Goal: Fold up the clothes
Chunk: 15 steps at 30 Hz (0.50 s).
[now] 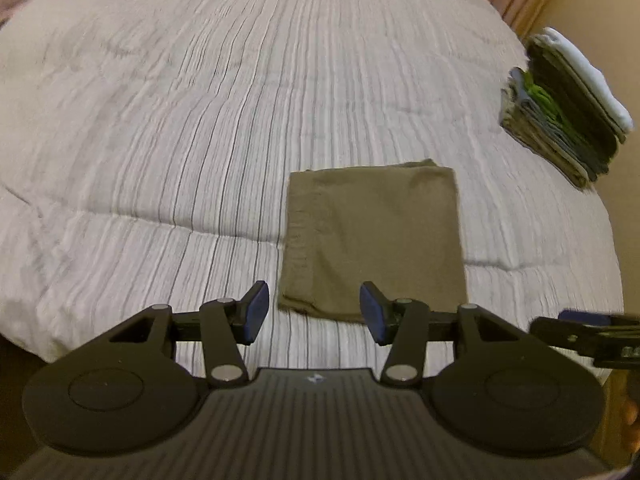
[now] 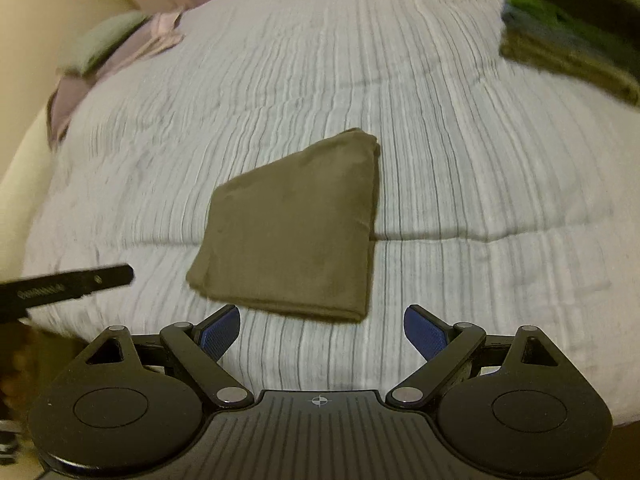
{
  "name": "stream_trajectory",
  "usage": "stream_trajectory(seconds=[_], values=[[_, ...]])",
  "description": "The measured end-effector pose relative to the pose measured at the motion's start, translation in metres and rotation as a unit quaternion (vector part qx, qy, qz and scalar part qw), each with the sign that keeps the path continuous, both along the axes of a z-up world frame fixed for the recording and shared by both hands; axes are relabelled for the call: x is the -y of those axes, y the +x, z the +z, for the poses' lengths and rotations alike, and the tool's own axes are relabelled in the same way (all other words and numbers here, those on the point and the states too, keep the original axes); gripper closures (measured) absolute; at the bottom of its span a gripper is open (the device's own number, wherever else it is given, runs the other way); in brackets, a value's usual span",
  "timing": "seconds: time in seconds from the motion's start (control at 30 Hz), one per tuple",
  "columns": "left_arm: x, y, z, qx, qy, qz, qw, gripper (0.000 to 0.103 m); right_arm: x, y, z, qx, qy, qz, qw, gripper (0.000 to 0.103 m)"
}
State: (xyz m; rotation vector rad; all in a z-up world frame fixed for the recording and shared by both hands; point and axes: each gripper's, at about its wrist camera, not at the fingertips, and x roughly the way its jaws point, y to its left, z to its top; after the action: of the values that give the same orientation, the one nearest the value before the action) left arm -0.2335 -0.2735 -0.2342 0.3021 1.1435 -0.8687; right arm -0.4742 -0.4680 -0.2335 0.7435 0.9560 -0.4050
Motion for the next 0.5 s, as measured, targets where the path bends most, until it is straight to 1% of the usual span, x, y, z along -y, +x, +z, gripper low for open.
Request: stream_trajectory(seconds=[0.07,0.17,0.27,0.33,0.43,0.5], values=[[0.008,0.016,-0.021,-0.023,-0.005,0.005,0.9997,0.057,0.014,0.004,-0.015,0.014,0.025,-0.018,0.999,0.011],[0.019,0.038,-0.054,-0.061,-0.01,0.009,0.998,0.057,0.033,0.011,-0.039,0.03,0.051,-0.042,0.997,0.011],[0.028,0.06,-0.088,-0.103,-0.018,0.022,0.9943,0.057,0.053,0.019,-0.065,0.054,0.077,-0.062,0.994,0.011],[0.032,0.072,-0.106,-0.125,-0.029,0.029,0.9914,0.057,0.064,0.024,-0.082,0.068,0.094,-0.075,0.99,0.011],[0.038,0.087,-0.129,-0.158,-0.051,0.037,0.9854,0.057,0.078,0.029,-0.105,0.089,0.118,-0.095,0.984,0.011],[0.04,0.096,-0.143,-0.19,-0.076,0.042,0.978,0.056,0.085,0.031,-0.119,0.107,0.142,-0.106,0.978,0.011]])
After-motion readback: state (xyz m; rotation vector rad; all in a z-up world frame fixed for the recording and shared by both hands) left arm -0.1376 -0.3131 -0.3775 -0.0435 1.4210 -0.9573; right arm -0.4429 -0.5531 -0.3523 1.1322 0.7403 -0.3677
